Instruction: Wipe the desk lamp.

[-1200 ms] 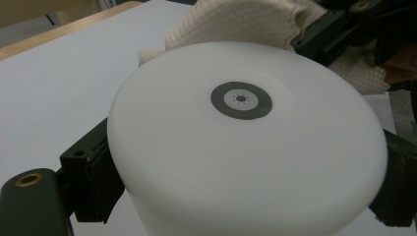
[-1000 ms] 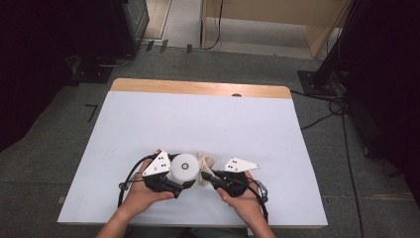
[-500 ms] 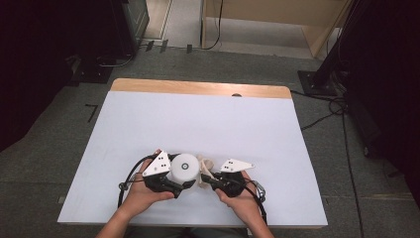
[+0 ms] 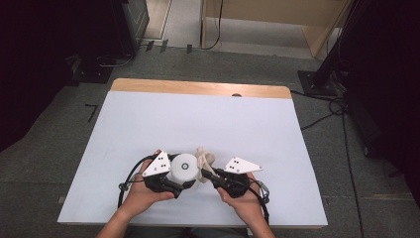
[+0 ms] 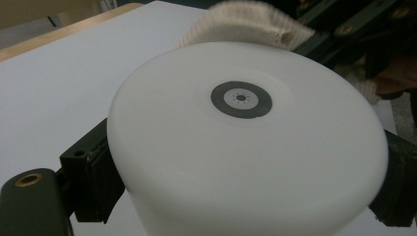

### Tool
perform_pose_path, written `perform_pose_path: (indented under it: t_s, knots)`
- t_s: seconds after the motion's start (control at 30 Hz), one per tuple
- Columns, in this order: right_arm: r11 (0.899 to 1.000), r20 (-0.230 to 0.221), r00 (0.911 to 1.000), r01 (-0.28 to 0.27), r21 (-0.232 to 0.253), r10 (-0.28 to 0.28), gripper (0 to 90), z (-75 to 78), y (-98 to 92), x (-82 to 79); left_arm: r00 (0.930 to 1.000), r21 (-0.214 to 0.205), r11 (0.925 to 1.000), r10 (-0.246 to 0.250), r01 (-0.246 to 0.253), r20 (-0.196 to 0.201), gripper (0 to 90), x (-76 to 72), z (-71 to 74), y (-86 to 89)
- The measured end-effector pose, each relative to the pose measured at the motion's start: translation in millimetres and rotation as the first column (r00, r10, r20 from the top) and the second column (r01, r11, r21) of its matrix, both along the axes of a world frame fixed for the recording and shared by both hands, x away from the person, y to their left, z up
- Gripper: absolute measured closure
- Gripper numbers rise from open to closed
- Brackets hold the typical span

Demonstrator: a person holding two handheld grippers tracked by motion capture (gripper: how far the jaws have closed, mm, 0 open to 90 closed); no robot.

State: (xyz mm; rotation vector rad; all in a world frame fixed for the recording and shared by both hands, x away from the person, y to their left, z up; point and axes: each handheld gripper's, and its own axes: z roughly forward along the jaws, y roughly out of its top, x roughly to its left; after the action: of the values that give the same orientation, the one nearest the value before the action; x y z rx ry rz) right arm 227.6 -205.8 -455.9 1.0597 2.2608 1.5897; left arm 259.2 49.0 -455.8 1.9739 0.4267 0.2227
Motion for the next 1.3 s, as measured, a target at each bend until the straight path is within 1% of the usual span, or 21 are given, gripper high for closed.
perform_pose_path:
  t_s: [0.03, 0.07, 0.1, 0.13, 0.23, 0.43, 0.47, 0.67, 0.73, 0.87, 0.93, 0.97, 1.0, 1.07, 1.17, 1.2, 1.23, 1.3]
  knots:
    - [1.000, 0.000, 1.0000, 0.000, 0.000, 0.000, 81.5, 0.0, 0.0, 0.0, 1.0000, 0.000, 1.0000, 0.000, 0.000, 0.000, 8.4, 0.0, 0.0, 0.0]
    - [1.000, -0.029, 0.9996, 0.001, -0.018, -0.002, 81.5, -9.7, 1.2, 3.1, 1.0000, 0.000, 1.0000, 0.000, 0.000, 0.000, 8.4, 0.0, -0.1, 0.0]
    - [1.000, -0.029, 0.9996, 0.001, -0.018, -0.002, 81.5, -9.7, 1.2, 3.1, 1.0000, 0.000, 1.0000, 0.000, 0.000, 0.000, 8.4, 0.0, -0.1, 0.0]
    - [0.999, -0.038, 0.9993, 0.002, -0.033, -0.003, 81.5, -13.9, 2.0, 4.2, 1.0000, -0.001, 1.0000, -0.001, 0.001, 0.000, 8.4, 0.2, -0.2, 0.1]
    - [0.999, -0.078, 0.9968, 0.013, -0.052, -0.018, 81.5, -22.9, 4.3, 6.9, 1.0000, -0.002, 1.0000, 0.001, -0.001, 0.000, 8.4, 0.0, -0.2, 0.0]
    - [0.998, -0.088, 0.9960, 0.003, -0.064, -0.009, 81.4, -26.9, 4.4, 8.5, 1.0000, -0.001, 1.0000, 0.002, -0.002, 0.001, 8.4, -0.2, -0.2, -0.1]
    - [0.998, -0.099, 0.9950, 0.006, -0.067, -0.012, 81.4, -29.3, 4.8, 8.8, 1.0000, -0.001, 1.0000, 0.003, -0.003, 0.000, 8.4, -0.3, -0.2, -0.2]
    - [0.998, -0.102, 0.9947, 0.001, -0.070, -0.009, 81.2, -32.1, 4.2, 10.5, 1.0000, -0.002, 1.0000, 0.004, -0.004, -0.001, 8.3, -0.2, -0.2, -0.3]
    - [0.997, -0.094, 0.9955, 0.003, -0.076, -0.010, 81.2, -31.0, 4.3, 10.1, 1.0000, -0.001, 1.0000, 0.006, -0.006, 0.000, 8.2, -0.7, -0.1, -0.3]
    - [0.998, -0.083, 0.9964, 0.014, -0.069, -0.020, 81.1, -28.6, 2.2, 10.0, 0.9999, 0.000, 0.9999, 0.013, -0.013, -0.001, 7.7, -1.9, 0.4, -0.8]
    - [0.998, -0.078, 0.9965, 0.026, -0.064, -0.031, 81.0, -27.8, -1.1, 11.2, 0.9998, 0.017, 0.9997, 0.017, -0.017, 0.005, 5.0, -4.5, 1.0, -2.9]
    - [0.998, -0.078, 0.9965, 0.026, -0.064, -0.031, 81.0, -27.8, -1.1, 11.2, 0.9998, 0.017, 0.9997, 0.017, -0.017, 0.005, 2.8, -4.5, 1.0, -2.9]
    - [0.998, -0.083, 0.9958, 0.034, -0.061, -0.039, 81.0, -27.4, -3.5, 11.7, 0.9995, 0.024, 0.9993, 0.030, -0.030, 0.005, 1.6, -6.5, 1.1, -4.2]
    - [0.997, -0.080, 0.9959, 0.037, -0.061, -0.042, 81.0, -27.4, -5.1, 12.3, 0.9992, 0.030, 0.9988, 0.040, -0.040, 0.003, 1.6, -7.2, 1.3, -4.8]
    - [0.997, -0.079, 0.9955, 0.048, -0.057, -0.053, 80.9, -26.9, -8.3, 13.1, 0.9969, 0.030, 0.9965, 0.078, -0.078, -0.009, 1.5, -9.2, 2.1, -6.1]
    - [0.997, -0.079, 0.9953, 0.051, -0.056, -0.056, 80.9, -26.2, -9.8, 13.6, 0.9943, 0.028, 0.9946, 0.101, -0.100, -0.033, 0.8, -9.8, 2.3, -6.2]
    - [0.997, -0.079, 0.9953, 0.051, -0.056, -0.056, 80.9, -26.2, -9.8, 13.6, 0.9943, 0.028, 0.9946, 0.101, -0.100, -0.033, 0.0, -9.8, 2.3, -6.2]
    - [0.997, -0.079, 0.9952, 0.054, -0.054, -0.058, 80.9, -26.1, -11.1, 14.1, 0.9891, 0.025, 0.9902, 0.138, -0.137, -0.051, 0.0, -11.5, 1.9, -7.7]
